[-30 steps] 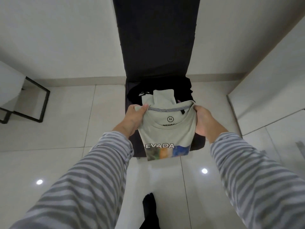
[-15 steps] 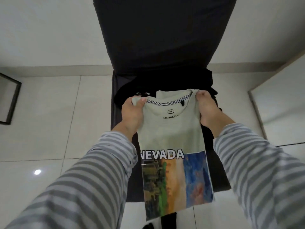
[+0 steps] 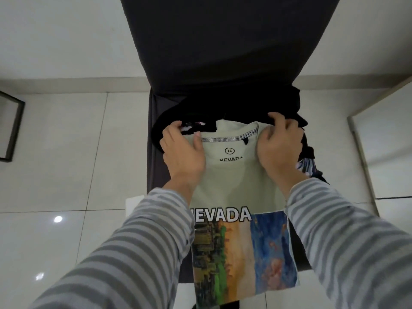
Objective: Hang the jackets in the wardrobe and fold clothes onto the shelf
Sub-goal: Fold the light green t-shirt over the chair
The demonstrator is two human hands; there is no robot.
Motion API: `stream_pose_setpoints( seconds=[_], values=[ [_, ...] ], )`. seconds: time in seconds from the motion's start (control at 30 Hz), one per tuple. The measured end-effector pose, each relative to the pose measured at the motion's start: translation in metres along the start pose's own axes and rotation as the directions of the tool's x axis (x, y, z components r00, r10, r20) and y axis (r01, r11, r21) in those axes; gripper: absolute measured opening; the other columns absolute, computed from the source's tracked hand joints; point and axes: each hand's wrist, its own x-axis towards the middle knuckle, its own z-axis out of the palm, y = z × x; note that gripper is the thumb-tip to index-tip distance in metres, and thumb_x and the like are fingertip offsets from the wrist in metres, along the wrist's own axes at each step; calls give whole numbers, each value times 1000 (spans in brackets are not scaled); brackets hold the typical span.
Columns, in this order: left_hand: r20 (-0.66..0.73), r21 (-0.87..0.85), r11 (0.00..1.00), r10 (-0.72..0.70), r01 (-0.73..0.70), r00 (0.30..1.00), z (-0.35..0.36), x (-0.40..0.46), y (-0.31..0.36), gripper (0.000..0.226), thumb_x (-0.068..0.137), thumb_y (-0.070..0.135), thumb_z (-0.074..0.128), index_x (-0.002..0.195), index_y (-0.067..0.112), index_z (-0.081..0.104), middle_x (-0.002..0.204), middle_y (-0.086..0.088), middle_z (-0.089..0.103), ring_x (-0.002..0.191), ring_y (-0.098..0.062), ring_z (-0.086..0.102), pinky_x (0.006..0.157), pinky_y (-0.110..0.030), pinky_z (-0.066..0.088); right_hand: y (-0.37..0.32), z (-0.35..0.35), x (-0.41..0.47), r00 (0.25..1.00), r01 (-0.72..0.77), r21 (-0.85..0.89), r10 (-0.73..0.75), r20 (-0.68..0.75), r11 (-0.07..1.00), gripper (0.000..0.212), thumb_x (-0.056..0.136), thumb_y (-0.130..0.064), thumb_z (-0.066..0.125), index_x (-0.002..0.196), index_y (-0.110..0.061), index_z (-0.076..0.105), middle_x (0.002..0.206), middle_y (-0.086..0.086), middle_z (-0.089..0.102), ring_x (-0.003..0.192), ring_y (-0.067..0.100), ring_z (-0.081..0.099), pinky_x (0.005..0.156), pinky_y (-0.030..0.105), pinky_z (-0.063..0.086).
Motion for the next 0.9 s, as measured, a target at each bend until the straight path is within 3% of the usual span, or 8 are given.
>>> stream_pose_setpoints(
  seconds=[0.07,0.13,0.3,0.37,0.47,0.6,0.8,0.9],
  values=[
    [83,251,950,170,-186,982,-1,-4,1,54,97,38,42,145,17,30,155,-1,23,144,-23,17,113,-46,20,-4,-1,-7,974,226,-173,-219,59,959,48,94,-35,38,141,-28,42,145,16,39,135,35,33,109,51,24],
    [232,377,849,301,-371,925,1,-7,0,55,99,41,32,150,23,21,161,4,11,149,-19,1,117,-50,1,-5,4,-13,911,401,-248,-355,211,882,52,96,-44,26,147,-34,30,157,12,23,146,31,14,114,57,4],
    [462,499,729,234,-469,855,17,-13,-15,63,98,51,9,153,22,2,162,6,2,149,-14,-6,117,-55,-8,6,28,-20,805,573,-335,-436,403,748,65,93,-51,2,151,-29,21,160,9,16,149,28,4,112,64,-5],
    [417,549,686,270,-478,868,19,-8,-19,72,92,59,5,153,20,9,157,2,19,145,-18,16,116,-55,6,8,33,-17,792,596,-338,-464,397,728,65,94,-50,7,149,-22,30,155,10,29,147,28,14,111,64,-5],
    [337,654,594,326,-469,883,14,3,-16,87,82,73,9,149,18,24,138,-5,41,122,-25,41,97,-45,30,8,35,-14,769,634,-329,-523,367,700,61,95,-47,20,142,-14,44,140,10,51,136,29,40,111,67,7],
    [345,636,624,297,-454,891,2,15,-6,81,77,81,36,128,19,48,122,-2,53,112,-23,47,89,-40,28,5,31,-13,749,658,-294,-562,352,693,57,94,-45,29,140,-14,46,140,8,50,132,27,44,111,66,11],
    [258,383,691,556,-612,790,-13,14,-10,29,88,47,57,111,28,61,103,6,53,100,-17,44,81,-37,20,-9,14,1,639,744,-97,-662,392,661,67,86,-49,33,149,-24,29,136,-3,48,131,17,40,118,49,2],
    [164,383,660,640,-647,750,-17,12,-9,20,87,44,59,101,30,62,95,6,51,92,-13,37,76,-31,9,-25,-1,10,569,760,0,-665,484,650,60,81,-51,41,138,-31,40,112,-6,56,110,16,51,114,39,22]
  ],
)
